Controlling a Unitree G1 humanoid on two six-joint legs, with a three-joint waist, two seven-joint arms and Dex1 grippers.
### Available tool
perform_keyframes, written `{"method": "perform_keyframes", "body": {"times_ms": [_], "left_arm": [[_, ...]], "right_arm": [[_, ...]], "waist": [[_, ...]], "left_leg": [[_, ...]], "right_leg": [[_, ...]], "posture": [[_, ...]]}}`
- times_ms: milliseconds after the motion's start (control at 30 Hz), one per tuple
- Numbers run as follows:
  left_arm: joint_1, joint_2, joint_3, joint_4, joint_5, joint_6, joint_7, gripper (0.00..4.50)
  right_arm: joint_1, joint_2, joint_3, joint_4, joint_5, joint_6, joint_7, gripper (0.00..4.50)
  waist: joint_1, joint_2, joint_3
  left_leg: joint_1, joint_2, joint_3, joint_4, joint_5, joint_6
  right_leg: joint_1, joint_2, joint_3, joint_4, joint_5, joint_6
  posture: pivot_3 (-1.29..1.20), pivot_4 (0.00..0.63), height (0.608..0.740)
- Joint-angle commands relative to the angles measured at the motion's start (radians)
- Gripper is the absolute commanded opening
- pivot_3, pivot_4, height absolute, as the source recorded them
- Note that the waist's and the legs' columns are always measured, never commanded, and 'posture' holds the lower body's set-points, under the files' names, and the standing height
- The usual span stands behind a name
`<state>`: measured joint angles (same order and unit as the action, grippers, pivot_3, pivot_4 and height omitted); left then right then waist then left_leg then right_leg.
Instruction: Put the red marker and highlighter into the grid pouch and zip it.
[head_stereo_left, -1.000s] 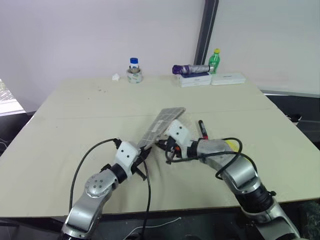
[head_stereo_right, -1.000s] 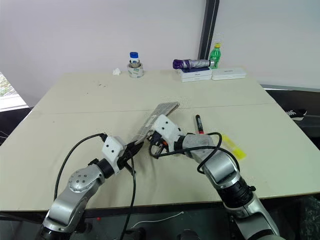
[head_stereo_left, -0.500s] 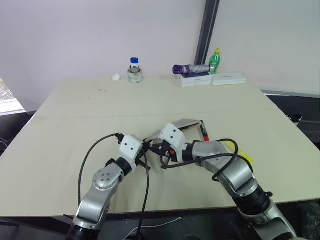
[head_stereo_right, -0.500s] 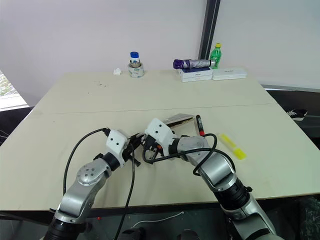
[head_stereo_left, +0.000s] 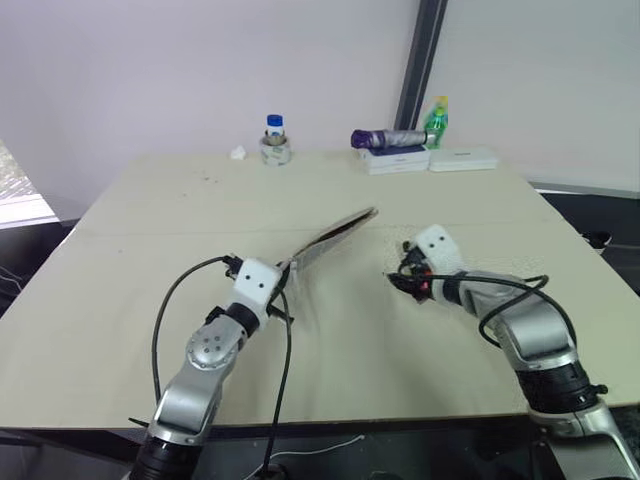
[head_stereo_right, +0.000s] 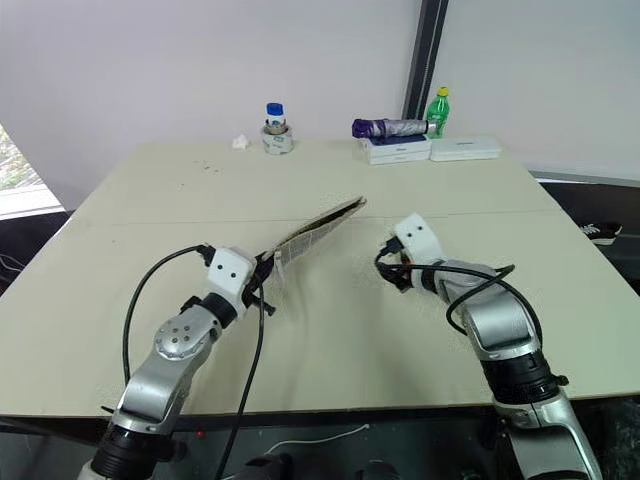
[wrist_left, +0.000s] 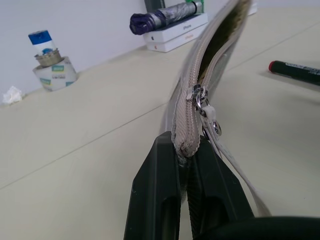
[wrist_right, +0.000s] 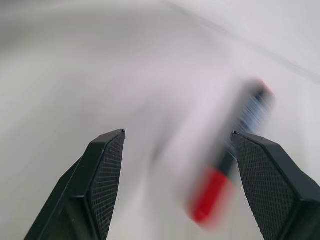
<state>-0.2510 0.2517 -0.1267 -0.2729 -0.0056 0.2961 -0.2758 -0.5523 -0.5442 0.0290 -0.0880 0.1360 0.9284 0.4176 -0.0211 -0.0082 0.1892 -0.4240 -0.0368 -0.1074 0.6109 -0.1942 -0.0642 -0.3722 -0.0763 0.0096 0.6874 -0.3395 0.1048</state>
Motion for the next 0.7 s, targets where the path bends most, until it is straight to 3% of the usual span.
{"method": "perform_keyframes", "body": {"times_ms": [33, 233, 267, 333, 500, 600, 700], "left_arm": [[-0.012, 0.002, -0.002, 0.018, 0.021, 0.006, 0.005, 0.0], [-0.032, -0.009, -0.029, 0.055, 0.033, 0.009, -0.002, 0.0], [-0.037, -0.014, -0.031, 0.06, 0.036, 0.011, 0.002, 0.0], [-0.044, -0.024, -0.032, 0.068, 0.039, 0.016, 0.009, 0.0], [-0.059, -0.051, -0.031, 0.083, 0.047, 0.016, 0.024, 0.0], [-0.069, -0.061, -0.027, 0.092, 0.047, 0.014, 0.027, 0.0], [-0.078, -0.061, -0.025, 0.101, 0.045, 0.009, 0.025, 0.0]], "right_arm": [[-0.009, 0.034, -0.054, 0.045, -0.011, -0.022, -0.062, 3.47], [-0.029, 0.116, -0.126, 0.121, 0.04, -0.009, -0.089, 3.47], [-0.032, 0.118, -0.128, 0.132, 0.037, -0.017, -0.095, 3.24], [-0.036, 0.114, -0.125, 0.149, 0.03, -0.031, -0.103, 2.67], [-0.045, 0.096, -0.128, 0.142, 0.031, -0.034, -0.103, 0.31], [-0.038, 0.041, -0.091, 0.093, 0.007, -0.052, -0.072, 0.33], [0.023, -0.136, 0.009, -0.043, -0.02, -0.155, 0.107, 0.33]], "waist": [[0.001, 0.0, 0.0], [0.003, 0.0, 0.0], [0.003, 0.0, 0.0], [0.004, 0.0, 0.0], [0.003, 0.0, 0.0], [0.005, 0.0, 0.0], [0.008, 0.001, 0.0]], "left_leg": [[0.0, 0.0, 0.0, 0.0, 0.0, 0.0], [0.0, 0.0, 0.0, 0.0, 0.0, 0.0], [0.0, 0.0, 0.0, 0.0, 0.0, 0.0], [0.0, 0.0, 0.0, 0.0, 0.0, 0.0], [0.0, -0.001, 0.0, 0.0, 0.0, 0.0], [-0.001, -0.001, 0.0, 0.0, 0.0, 0.0], [-0.002, -0.001, 0.001, 0.001, 0.0, 0.0]], "right_leg": [[0.0, 0.0, 0.0, 0.0, 0.0, 0.0], [0.0, 0.0, 0.0, 0.0, 0.0, 0.0], [0.0, -0.001, 0.0, 0.0, 0.0, 0.0], [0.0, -0.001, 0.0, 0.0, 0.0, 0.0], [0.0, -0.001, 0.0, 0.0, 0.0, 0.0], [0.0, -0.001, 0.0, 0.0, 0.0, 0.0], [-0.001, -0.001, 0.0, 0.0, 0.0, 0.001]], "posture": [[0.0, 0.15, 0.737], [0.0, 0.15, 0.737], [0.0, 0.15, 0.737], [0.0, 0.15, 0.737], [0.0, 0.15, 0.737], [0.0, 0.15, 0.737], [0.0, 0.15, 0.737]]}}
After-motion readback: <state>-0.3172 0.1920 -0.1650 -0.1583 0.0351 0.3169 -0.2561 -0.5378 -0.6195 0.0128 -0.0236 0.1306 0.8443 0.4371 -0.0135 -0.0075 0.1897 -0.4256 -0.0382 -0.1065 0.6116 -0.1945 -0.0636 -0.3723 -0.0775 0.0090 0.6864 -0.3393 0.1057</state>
